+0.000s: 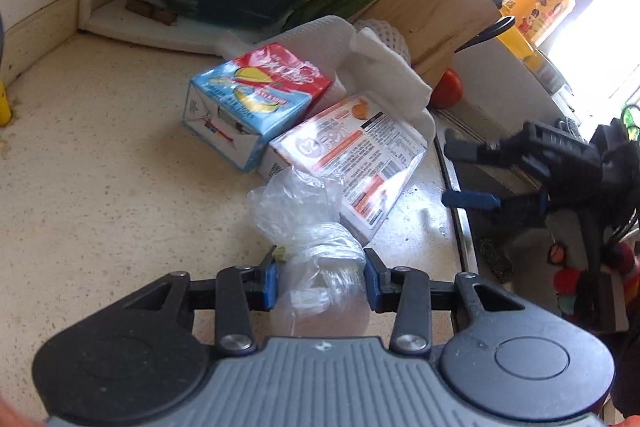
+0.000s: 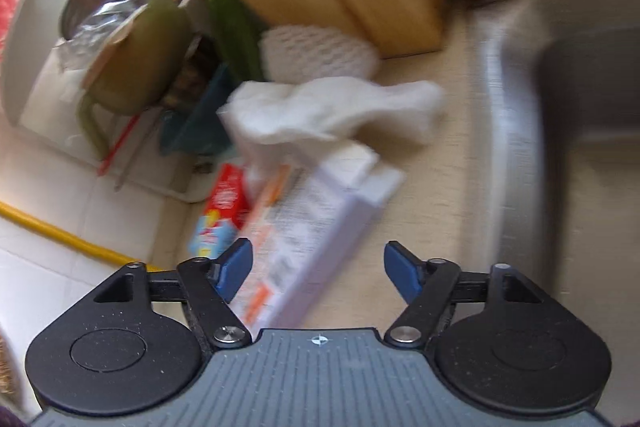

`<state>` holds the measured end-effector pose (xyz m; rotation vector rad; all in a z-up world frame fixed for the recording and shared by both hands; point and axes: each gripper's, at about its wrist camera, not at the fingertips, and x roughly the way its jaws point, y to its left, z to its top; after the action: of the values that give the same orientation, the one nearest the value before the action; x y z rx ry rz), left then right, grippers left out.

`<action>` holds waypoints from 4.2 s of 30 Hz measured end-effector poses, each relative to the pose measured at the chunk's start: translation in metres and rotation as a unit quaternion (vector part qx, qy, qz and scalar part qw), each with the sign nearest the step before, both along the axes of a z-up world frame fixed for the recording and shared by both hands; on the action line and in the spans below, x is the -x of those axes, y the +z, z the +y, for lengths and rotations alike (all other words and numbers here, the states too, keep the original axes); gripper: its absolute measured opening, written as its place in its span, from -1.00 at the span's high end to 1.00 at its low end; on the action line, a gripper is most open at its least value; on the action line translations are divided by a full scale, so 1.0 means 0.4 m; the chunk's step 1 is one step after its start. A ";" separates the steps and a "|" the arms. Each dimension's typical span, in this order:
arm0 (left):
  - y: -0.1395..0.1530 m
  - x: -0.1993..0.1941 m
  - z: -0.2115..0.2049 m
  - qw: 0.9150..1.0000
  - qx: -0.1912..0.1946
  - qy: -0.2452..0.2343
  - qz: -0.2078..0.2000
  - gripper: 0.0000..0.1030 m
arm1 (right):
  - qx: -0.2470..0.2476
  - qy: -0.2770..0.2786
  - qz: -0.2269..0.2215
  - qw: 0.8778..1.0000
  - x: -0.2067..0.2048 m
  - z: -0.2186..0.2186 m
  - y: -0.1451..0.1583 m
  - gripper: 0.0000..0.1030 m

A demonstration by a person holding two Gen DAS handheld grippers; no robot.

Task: Collect trash
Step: 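Hold the plastic bag in left tool while right tool moves to red ice tea carton, then close right tool on the red ice tea carton while left tool holds the bag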

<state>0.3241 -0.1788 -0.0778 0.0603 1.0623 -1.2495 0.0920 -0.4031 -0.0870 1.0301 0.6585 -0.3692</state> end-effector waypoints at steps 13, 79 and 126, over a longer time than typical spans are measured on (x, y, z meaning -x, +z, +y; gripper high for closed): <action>-0.019 -0.034 -0.028 0.999 0.020 0.000 0.032 0.32 | -0.054 0.012 -0.089 0.995 -0.124 -0.031 -0.083 -0.37; 0.025 -0.252 0.068 0.995 0.060 0.074 0.020 0.32 | -0.008 0.160 0.115 0.980 -0.488 0.112 0.038 -0.18; 0.046 -0.179 0.234 0.970 0.052 0.233 -0.052 0.32 | 0.135 0.235 0.169 0.948 -0.506 0.304 0.127 -0.55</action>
<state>0.3957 -0.0852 -0.0593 -0.1937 0.8548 -0.8632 0.2944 -0.2814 -0.0363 0.5243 1.1012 -0.2084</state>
